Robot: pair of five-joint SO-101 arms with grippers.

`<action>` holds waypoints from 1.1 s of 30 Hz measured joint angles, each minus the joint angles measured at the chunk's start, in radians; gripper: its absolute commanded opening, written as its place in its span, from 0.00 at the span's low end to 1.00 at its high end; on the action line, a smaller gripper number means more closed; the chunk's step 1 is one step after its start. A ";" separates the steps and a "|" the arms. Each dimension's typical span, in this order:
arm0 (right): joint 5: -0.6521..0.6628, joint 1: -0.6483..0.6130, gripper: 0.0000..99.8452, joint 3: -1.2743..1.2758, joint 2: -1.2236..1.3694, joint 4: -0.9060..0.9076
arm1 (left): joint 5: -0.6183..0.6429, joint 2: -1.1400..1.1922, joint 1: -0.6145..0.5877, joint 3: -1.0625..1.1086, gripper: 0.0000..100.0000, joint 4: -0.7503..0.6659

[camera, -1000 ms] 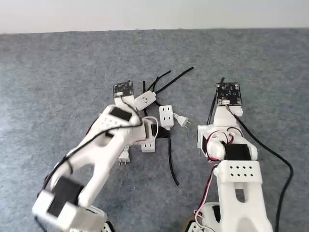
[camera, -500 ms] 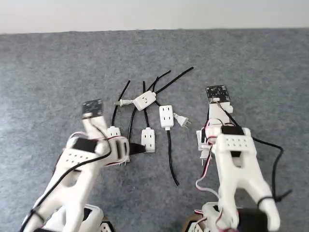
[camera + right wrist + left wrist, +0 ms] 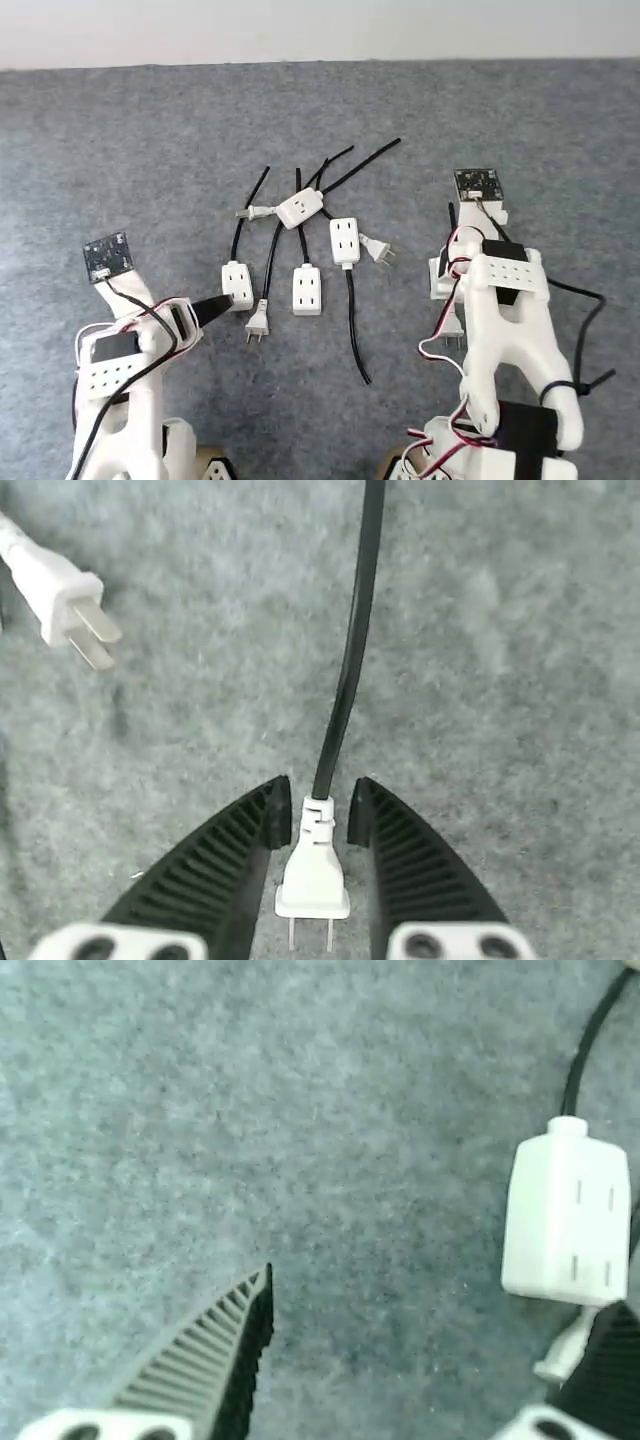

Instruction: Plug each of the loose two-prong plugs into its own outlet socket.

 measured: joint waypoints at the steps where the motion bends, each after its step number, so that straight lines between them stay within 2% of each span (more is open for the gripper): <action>1: 0.000 0.002 0.10 0.000 0.000 0.000 | 0.000 0.000 0.000 0.000 0.45 0.000; 5: 0.000 0.025 0.09 0.000 -0.003 0.005 | 0.000 0.000 0.000 0.000 0.45 0.000; 8: 0.000 0.018 0.00 0.000 -0.060 0.066 | 0.000 0.000 0.000 0.000 0.45 0.000; 13: 0.000 0.021 0.09 0.000 -0.181 0.175 | 0.000 0.000 0.000 0.000 0.45 0.000; 18: 0.000 0.020 0.10 0.000 -0.190 0.199 | 0.000 0.000 0.000 0.000 0.45 0.000; 22: 0.029 0.021 0.11 -0.006 -0.101 0.195 | 0.000 0.000 0.000 0.000 0.45 0.000; 33: 0.077 0.017 0.14 -0.233 0.247 0.229 | 0.000 0.000 0.000 0.002 0.45 0.000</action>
